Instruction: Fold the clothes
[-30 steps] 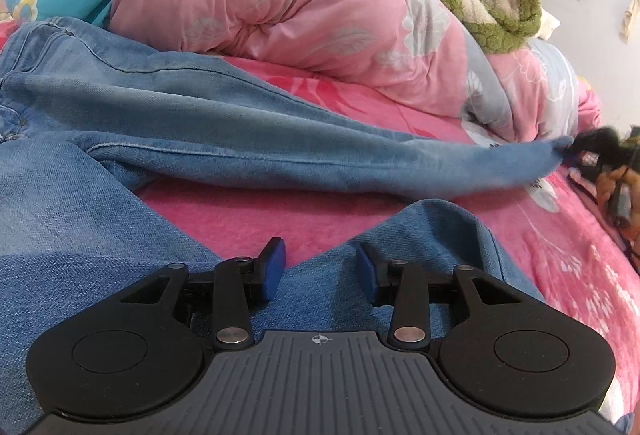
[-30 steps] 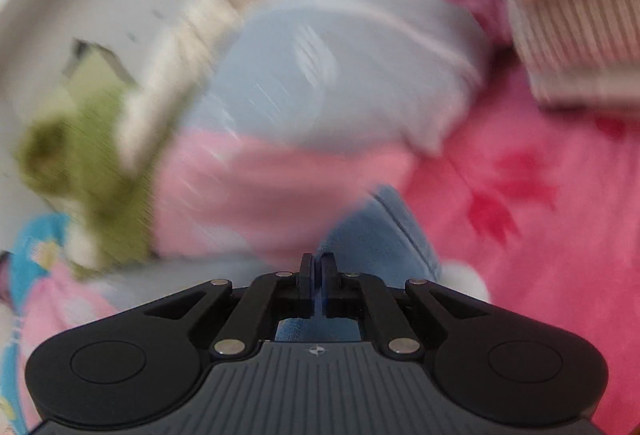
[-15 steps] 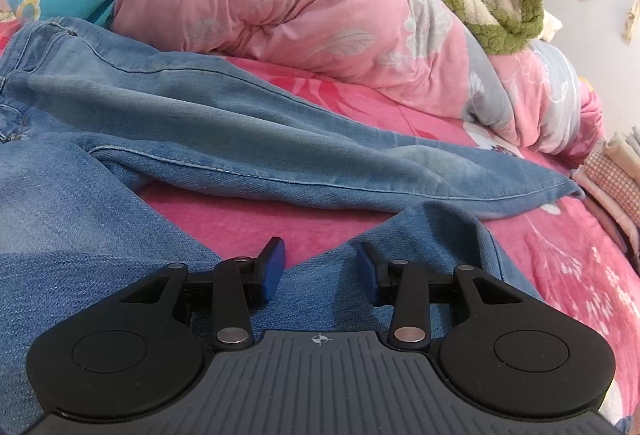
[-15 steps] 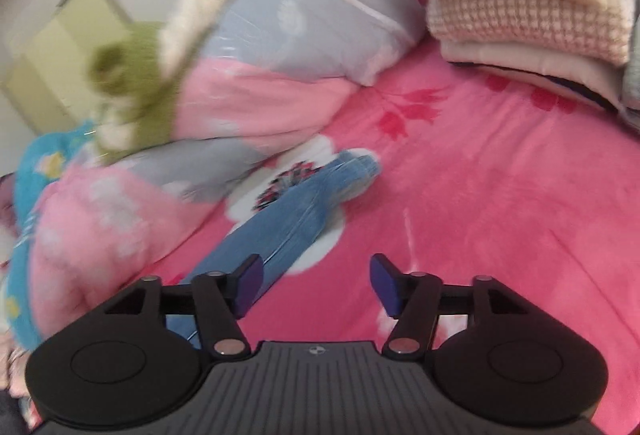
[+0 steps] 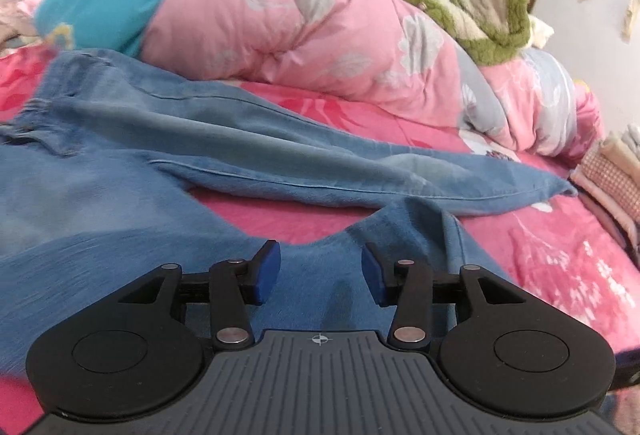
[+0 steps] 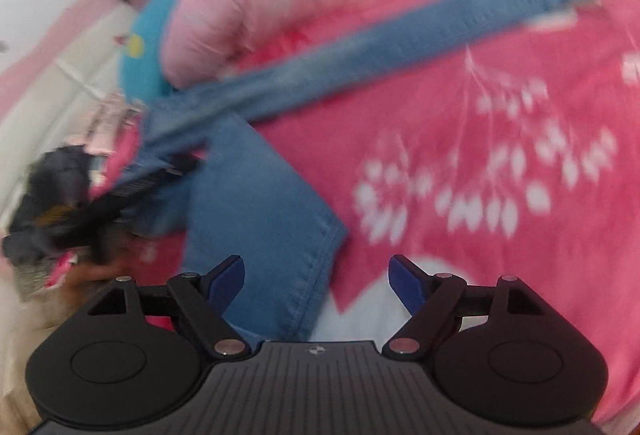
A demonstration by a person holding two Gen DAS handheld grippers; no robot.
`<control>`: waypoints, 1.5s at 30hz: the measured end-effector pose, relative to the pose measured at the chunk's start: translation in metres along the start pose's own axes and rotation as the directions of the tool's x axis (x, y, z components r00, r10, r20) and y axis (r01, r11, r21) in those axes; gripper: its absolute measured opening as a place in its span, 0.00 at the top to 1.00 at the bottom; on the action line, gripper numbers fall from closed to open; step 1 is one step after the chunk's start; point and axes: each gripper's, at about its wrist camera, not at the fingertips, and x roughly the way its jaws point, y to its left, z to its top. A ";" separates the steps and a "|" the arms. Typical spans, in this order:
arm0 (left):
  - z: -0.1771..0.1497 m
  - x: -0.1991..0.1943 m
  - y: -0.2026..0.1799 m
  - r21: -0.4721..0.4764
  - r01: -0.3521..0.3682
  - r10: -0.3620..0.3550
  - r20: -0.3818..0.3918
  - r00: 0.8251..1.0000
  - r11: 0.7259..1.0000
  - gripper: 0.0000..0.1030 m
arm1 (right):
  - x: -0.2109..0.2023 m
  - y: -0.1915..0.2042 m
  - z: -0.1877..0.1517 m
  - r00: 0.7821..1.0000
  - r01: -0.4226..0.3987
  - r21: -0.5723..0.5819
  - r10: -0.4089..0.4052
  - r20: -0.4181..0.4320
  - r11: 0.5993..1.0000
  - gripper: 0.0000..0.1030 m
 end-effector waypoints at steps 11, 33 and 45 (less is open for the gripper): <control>-0.011 -0.080 0.010 -0.149 -0.111 0.123 0.074 0.990 0.983 0.51 | 0.022 0.064 -0.062 0.999 -0.029 -0.313 0.036 0.016 0.949 0.16; 0.043 -0.176 -0.027 -0.339 -0.027 0.150 0.342 0.928 0.940 0.48 | -0.154 -0.008 0.015 0.798 0.073 -0.428 0.205 0.567 0.901 0.88; 0.034 -0.105 0.048 -0.406 -0.127 0.211 0.169 0.963 0.905 0.48 | -0.112 -0.018 0.010 0.933 0.338 -0.731 -0.109 0.343 0.592 0.73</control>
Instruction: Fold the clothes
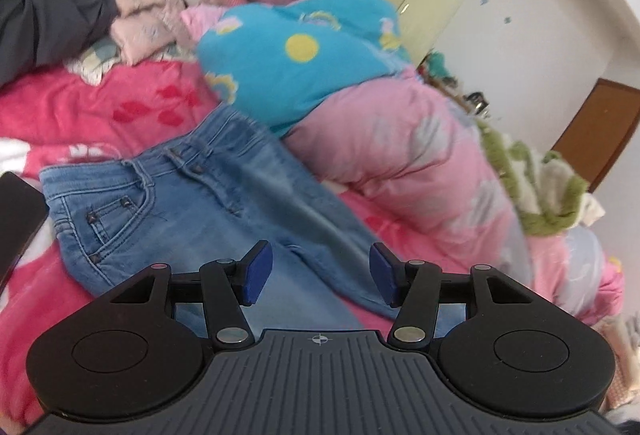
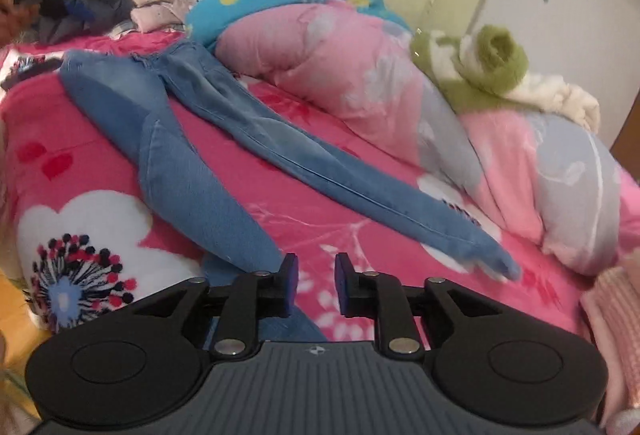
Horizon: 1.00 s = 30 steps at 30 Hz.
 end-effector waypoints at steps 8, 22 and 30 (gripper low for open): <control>0.030 0.081 0.014 -0.036 -0.019 0.018 -0.021 1.000 0.999 0.48 | -0.040 -0.086 0.061 0.921 -0.178 0.364 0.025 0.388 0.914 0.32; 0.022 0.126 0.071 0.001 -0.267 0.267 0.029 0.963 0.964 0.48 | 0.350 0.079 0.294 0.900 -0.433 0.076 0.427 0.087 0.898 0.38; 0.018 0.136 0.079 0.077 -0.294 0.295 0.005 0.956 0.953 0.49 | 0.505 0.157 0.322 0.856 -0.500 0.033 0.500 -0.129 0.865 0.33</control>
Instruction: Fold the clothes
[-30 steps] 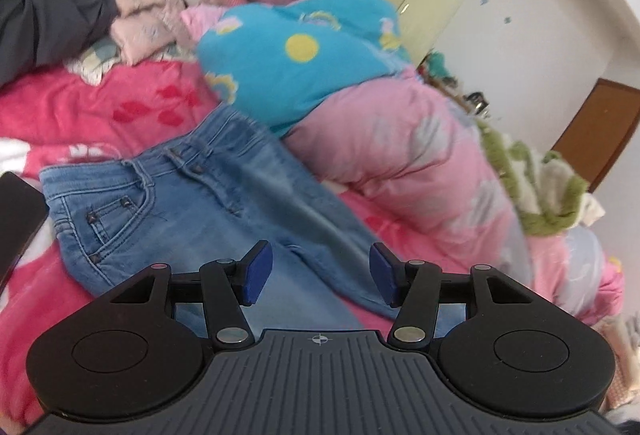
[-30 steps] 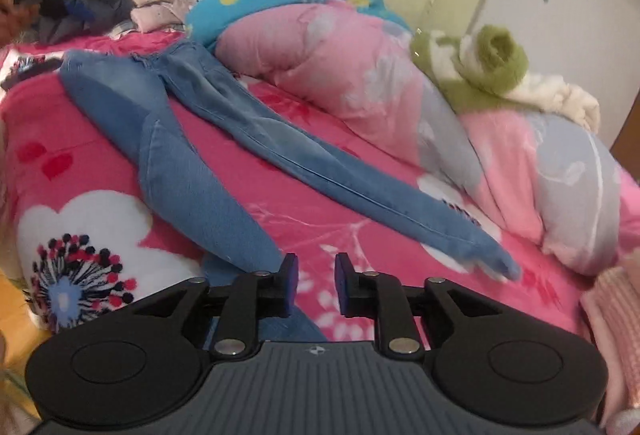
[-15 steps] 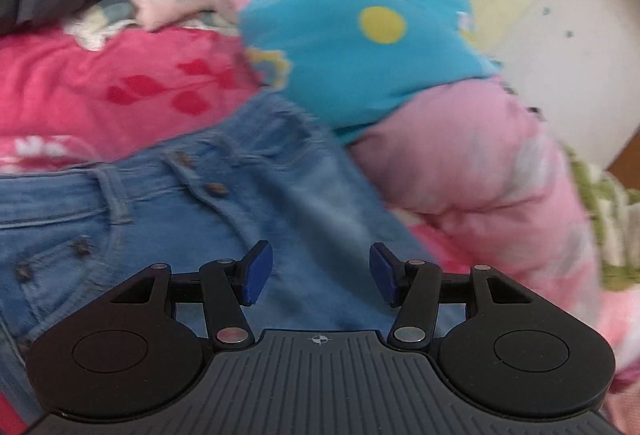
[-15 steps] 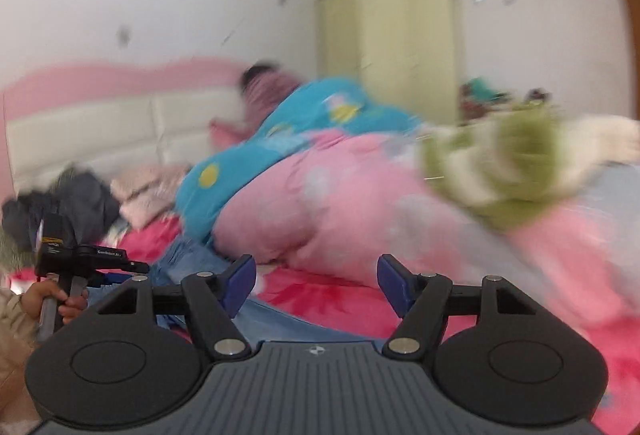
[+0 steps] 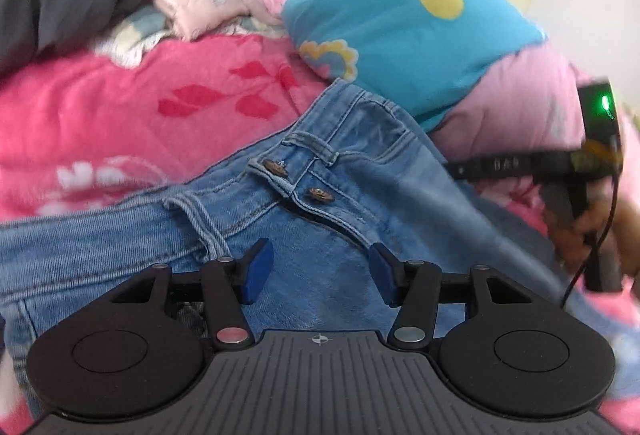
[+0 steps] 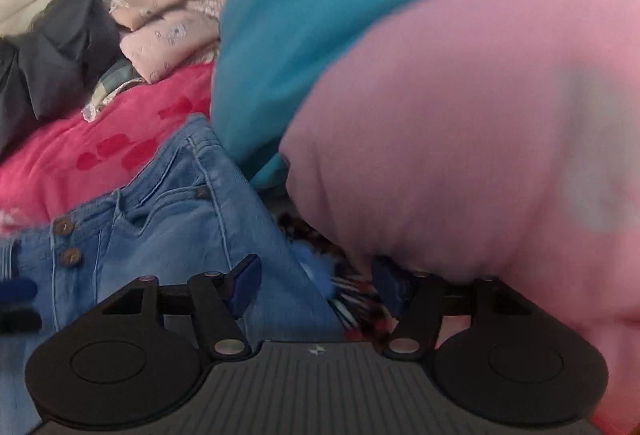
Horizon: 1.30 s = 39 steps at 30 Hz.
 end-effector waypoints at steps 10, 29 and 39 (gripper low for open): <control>-0.002 0.004 -0.014 0.050 -0.107 0.105 0.028 0.994 0.993 0.49 | 0.007 0.035 0.003 0.997 0.040 -0.111 -0.047 -0.055 0.993 0.99; -0.002 -0.016 -0.002 -0.009 -0.073 0.074 0.064 0.995 0.997 0.49 | -0.019 0.089 0.014 0.933 0.323 -0.303 -0.248 0.262 0.896 0.95; -0.003 -0.033 0.023 -0.134 -0.022 0.038 0.116 0.993 0.991 0.56 | 0.014 0.161 0.033 0.995 -0.089 -0.372 0.100 0.009 0.924 0.59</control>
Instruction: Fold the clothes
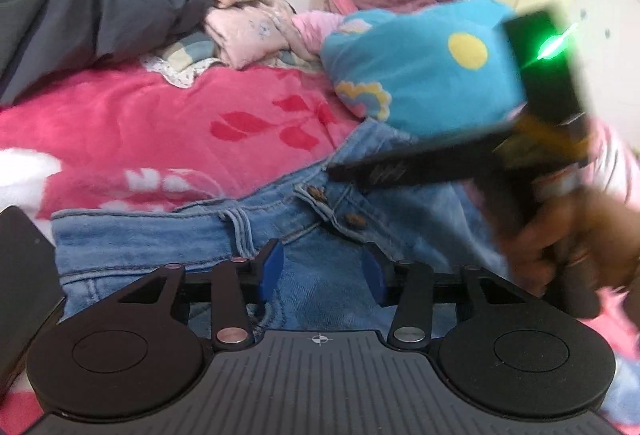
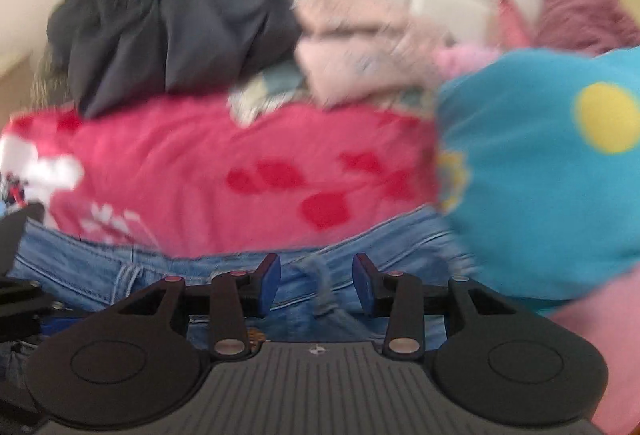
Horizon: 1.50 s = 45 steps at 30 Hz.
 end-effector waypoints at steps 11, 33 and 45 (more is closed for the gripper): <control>0.009 0.011 0.019 -0.088 -0.075 0.074 -0.015 0.997 0.993 0.57 | 0.031 -0.003 -0.009 0.996 0.009 0.167 0.005 -0.084 0.986 0.97; 0.016 0.009 0.044 -0.181 -0.108 0.116 0.036 0.993 0.978 0.99 | 0.035 -0.001 0.006 0.998 0.016 0.277 -0.033 0.055 0.961 0.98; 0.010 0.003 0.035 -0.207 -0.155 0.165 0.034 0.986 0.966 0.80 | 0.003 -0.016 -0.002 0.996 0.075 0.344 -0.087 0.022 0.936 0.52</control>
